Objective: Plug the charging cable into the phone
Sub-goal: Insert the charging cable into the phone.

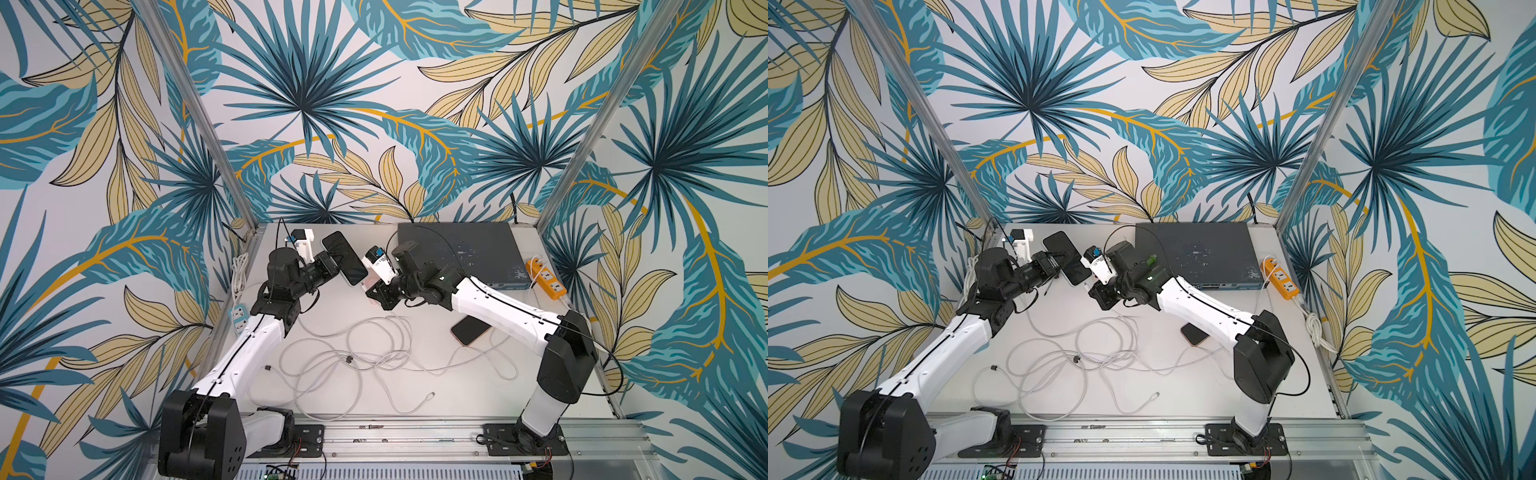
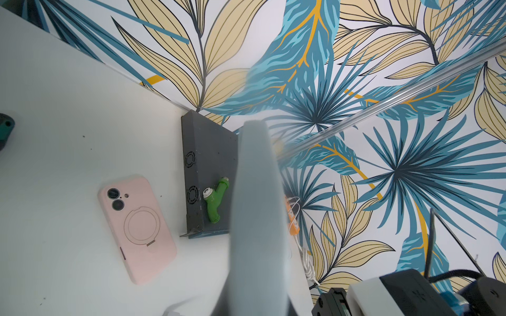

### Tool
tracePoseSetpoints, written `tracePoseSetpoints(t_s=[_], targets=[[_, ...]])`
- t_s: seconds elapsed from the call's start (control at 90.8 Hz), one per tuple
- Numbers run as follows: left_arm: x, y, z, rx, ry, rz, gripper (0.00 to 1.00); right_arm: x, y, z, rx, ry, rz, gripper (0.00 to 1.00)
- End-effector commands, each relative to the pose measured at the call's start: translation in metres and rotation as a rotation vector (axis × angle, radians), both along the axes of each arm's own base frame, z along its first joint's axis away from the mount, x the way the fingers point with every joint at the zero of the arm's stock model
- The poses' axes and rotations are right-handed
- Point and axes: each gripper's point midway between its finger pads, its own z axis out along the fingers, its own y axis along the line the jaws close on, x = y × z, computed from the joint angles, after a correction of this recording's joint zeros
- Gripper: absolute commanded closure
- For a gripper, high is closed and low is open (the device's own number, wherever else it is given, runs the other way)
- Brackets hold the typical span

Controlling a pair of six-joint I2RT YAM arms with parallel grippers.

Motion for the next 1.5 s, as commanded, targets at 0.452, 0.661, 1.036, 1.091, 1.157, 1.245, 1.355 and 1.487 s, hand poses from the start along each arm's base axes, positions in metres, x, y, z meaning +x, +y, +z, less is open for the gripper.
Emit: tracePoseSetpoints(t_s=[0.452, 0.661, 1.036, 1.091, 1.157, 1.245, 1.355, 1.487], targets=[[-0.003, -0.002, 0.029, -0.015, -0.111, -0.023, 1.0, 0.001, 0.005, 0.001, -0.009, -0.016, -0.003, 1.0], [-0.005, -0.003, 0.026, -0.015, -0.106, -0.028, 1.0, 0.001, 0.007, 0.003, -0.003, -0.018, -0.006, 1.0], [-0.008, -0.003, 0.013, -0.001, -0.083, -0.034, 1.0, 0.007, 0.011, 0.015, 0.035, -0.022, -0.04, 1.0], [-0.009, -0.003, 0.01, -0.003, -0.079, -0.033, 1.0, 0.007, 0.011, 0.016, 0.039, -0.02, -0.039, 1.0], [-0.009, -0.003, 0.008, -0.007, -0.074, -0.03, 1.0, 0.007, 0.012, 0.015, 0.038, -0.015, -0.038, 1.0], [-0.01, -0.004, 0.009, -0.013, -0.075, -0.034, 1.0, 0.006, 0.013, 0.015, 0.036, -0.012, -0.036, 1.0], [-0.01, -0.006, 0.009, -0.019, -0.075, -0.034, 1.0, 0.006, 0.015, 0.013, 0.034, -0.004, -0.035, 1.0], [-0.009, -0.01, 0.01, -0.025, -0.075, -0.043, 1.0, 0.007, 0.018, 0.013, 0.032, -0.001, -0.033, 1.0]])
